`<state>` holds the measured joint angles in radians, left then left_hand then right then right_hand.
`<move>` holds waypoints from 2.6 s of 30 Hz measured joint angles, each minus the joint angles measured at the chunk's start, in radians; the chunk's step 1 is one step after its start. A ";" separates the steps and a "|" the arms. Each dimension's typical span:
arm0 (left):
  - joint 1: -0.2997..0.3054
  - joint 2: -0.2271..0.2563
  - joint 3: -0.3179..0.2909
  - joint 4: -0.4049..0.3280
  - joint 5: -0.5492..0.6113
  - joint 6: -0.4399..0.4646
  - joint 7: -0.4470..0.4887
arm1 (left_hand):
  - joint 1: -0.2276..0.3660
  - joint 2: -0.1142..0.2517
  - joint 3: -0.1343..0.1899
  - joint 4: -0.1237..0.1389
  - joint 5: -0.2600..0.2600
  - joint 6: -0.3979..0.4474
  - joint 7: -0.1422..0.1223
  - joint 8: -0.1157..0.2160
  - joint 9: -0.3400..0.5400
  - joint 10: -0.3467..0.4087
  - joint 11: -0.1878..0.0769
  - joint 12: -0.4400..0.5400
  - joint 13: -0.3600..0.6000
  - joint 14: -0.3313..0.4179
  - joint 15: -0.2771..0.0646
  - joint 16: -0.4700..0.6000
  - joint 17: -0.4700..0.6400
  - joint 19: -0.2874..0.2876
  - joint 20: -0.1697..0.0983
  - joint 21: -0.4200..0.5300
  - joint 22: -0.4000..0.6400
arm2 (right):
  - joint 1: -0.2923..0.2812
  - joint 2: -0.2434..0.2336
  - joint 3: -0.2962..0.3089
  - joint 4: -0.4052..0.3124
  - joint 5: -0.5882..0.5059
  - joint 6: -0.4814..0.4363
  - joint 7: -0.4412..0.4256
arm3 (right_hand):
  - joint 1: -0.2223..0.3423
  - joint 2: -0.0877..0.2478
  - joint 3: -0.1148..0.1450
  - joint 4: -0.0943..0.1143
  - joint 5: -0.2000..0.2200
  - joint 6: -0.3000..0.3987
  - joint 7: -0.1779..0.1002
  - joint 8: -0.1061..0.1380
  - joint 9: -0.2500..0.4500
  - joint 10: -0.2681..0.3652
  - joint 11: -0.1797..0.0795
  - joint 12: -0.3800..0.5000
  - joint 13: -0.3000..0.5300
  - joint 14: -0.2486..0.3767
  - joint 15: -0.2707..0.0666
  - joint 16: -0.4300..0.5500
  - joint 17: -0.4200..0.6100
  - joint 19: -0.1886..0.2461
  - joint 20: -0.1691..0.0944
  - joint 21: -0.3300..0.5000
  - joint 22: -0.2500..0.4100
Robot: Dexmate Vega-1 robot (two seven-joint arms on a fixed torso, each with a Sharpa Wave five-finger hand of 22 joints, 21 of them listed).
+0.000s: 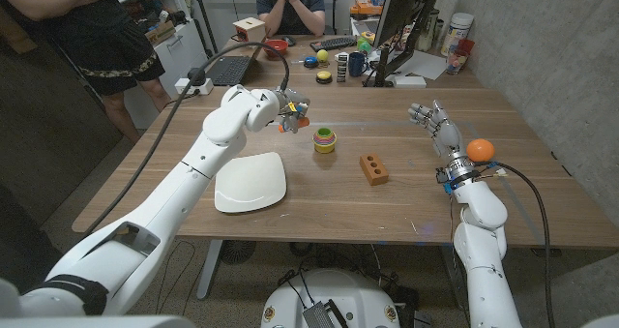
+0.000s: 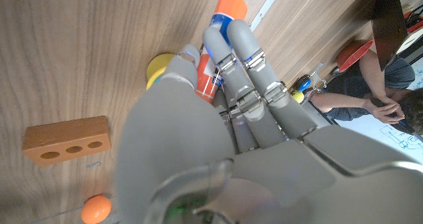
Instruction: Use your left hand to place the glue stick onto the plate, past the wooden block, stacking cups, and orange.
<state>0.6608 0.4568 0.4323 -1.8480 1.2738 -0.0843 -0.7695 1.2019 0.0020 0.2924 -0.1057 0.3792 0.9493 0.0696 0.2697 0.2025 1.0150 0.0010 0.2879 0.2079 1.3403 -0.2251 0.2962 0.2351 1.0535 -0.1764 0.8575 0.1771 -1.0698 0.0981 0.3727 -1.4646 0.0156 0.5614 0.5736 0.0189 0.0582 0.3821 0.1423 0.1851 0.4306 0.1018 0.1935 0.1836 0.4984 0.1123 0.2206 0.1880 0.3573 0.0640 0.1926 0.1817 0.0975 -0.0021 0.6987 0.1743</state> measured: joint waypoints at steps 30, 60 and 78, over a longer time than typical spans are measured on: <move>0.222 0.105 -0.141 -0.226 -0.092 -0.203 0.009 | 0.000 0.000 0.000 0.000 -0.008 0.000 0.000 -0.008 0.005 -0.001 -0.002 -0.011 0.009 -0.005 -0.005 0.000 0.005 -0.006 0.002 -0.008 0.000 | -0.121 0.043 -0.035 -0.128 -0.024 0.000 -0.056 | 0.000 0.000 -0.008 0.000 0.000 0.000 0.000 0.000 0.000 0.000 0.000 0.000 0.000 0.006 -0.006 0.000 0.000 0.000 0.000 -0.005 0.000; 0.440 0.157 -0.296 -0.381 -0.091 -0.242 -0.044 | 0.001 -0.002 -0.007 0.007 -0.018 0.004 -0.004 -0.016 0.004 -0.001 -0.002 -0.014 0.013 -0.005 -0.005 0.000 0.013 -0.013 0.005 -0.008 0.000 | -0.184 0.058 -0.083 -0.175 -0.034 0.012 -0.083 | 0.000 0.000 -0.017 0.003 0.000 0.005 0.005 0.000 0.000 0.000 0.000 0.000 0.000 0.005 -0.005 0.000 0.000 0.003 -0.003 -0.012 0.000; 0.509 0.144 -0.337 -0.418 -0.009 -0.175 -0.094 | -0.001 -0.004 -0.008 0.008 -0.022 0.011 -0.003 -0.023 0.004 0.015 0.005 -0.019 0.003 -0.003 -0.003 0.000 0.014 -0.003 0.003 -0.002 0.002 | -0.197 0.050 -0.095 -0.180 -0.020 0.022 -0.081 | 0.000 0.000 -0.021 0.002 0.004 0.005 0.005 0.000 0.000 0.000 0.000 0.000 0.000 0.005 -0.005 0.000 0.000 0.007 -0.007 -0.022 0.000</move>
<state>1.1698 0.6006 0.0957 -2.2663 1.2648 -0.2591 -0.8632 1.2006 -0.0023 0.2841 -0.0974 0.3570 0.9600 0.0661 0.2466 0.2068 1.0302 0.0057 0.2687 0.2111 1.3372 -0.2283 0.2962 0.2491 1.0501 -0.1729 0.8554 0.1794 -1.2673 0.1483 0.2778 -1.6450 -0.0041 0.5832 0.4926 0.0189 0.0582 0.3612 0.1440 0.1888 0.4360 0.1071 0.1935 0.1836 0.4983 0.1123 0.2206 0.1880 0.3627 0.0587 0.1926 0.1817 0.1046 -0.0091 0.6767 0.1743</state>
